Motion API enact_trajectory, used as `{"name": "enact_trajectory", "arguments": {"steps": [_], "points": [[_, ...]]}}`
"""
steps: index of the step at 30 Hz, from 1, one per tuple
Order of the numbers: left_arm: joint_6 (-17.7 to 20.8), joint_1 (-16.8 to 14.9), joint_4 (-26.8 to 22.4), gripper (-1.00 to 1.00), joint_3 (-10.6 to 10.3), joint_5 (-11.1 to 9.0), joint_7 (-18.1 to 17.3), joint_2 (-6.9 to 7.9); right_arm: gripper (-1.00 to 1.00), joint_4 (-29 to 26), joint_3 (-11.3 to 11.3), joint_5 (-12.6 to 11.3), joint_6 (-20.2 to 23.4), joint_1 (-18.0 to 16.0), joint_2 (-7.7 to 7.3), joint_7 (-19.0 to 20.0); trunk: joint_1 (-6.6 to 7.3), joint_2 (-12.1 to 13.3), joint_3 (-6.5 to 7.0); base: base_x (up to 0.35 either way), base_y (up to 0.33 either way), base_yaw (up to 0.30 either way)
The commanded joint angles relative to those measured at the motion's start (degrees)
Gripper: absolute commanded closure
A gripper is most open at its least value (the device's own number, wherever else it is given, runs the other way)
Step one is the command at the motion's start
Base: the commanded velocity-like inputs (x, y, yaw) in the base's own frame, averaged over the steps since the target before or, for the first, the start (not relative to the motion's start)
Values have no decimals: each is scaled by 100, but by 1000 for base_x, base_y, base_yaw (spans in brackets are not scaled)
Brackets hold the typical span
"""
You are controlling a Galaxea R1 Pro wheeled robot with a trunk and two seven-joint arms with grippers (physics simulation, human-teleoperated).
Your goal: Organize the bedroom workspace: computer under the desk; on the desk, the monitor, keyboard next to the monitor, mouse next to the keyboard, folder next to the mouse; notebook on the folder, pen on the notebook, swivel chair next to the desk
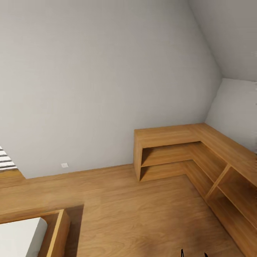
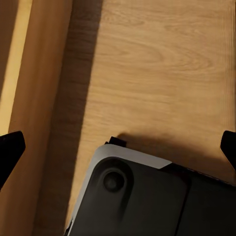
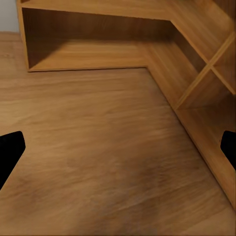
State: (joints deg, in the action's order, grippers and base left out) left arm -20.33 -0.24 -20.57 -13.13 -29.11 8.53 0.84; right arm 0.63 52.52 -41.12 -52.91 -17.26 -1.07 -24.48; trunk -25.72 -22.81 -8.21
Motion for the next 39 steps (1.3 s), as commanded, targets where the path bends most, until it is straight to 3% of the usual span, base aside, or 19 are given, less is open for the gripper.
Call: {"name": "enact_trajectory", "arguments": {"steps": [1,22,31,39], "points": [[-17,-2,-4,-100,-49,-25,44,7,-100,7,48,8,0,-6,2,-51,-7,-10,-8,328,0,-243],[223,-2,-1,-100,3,-75,40,-5,-100,4,39,8,0,-5,-7,-48,-7,-10,68,328,1,-243],[222,-2,-39,-100,4,-69,35,-2,-100,6,39,8,0,-5,-7,-48,-7,-10,101,290,138,-243],[95,-2,-188,-100,7,-69,35,14,-100,7,39,8,0,-4,-13,-48,-7,-10,130,56,160,-243]]}}
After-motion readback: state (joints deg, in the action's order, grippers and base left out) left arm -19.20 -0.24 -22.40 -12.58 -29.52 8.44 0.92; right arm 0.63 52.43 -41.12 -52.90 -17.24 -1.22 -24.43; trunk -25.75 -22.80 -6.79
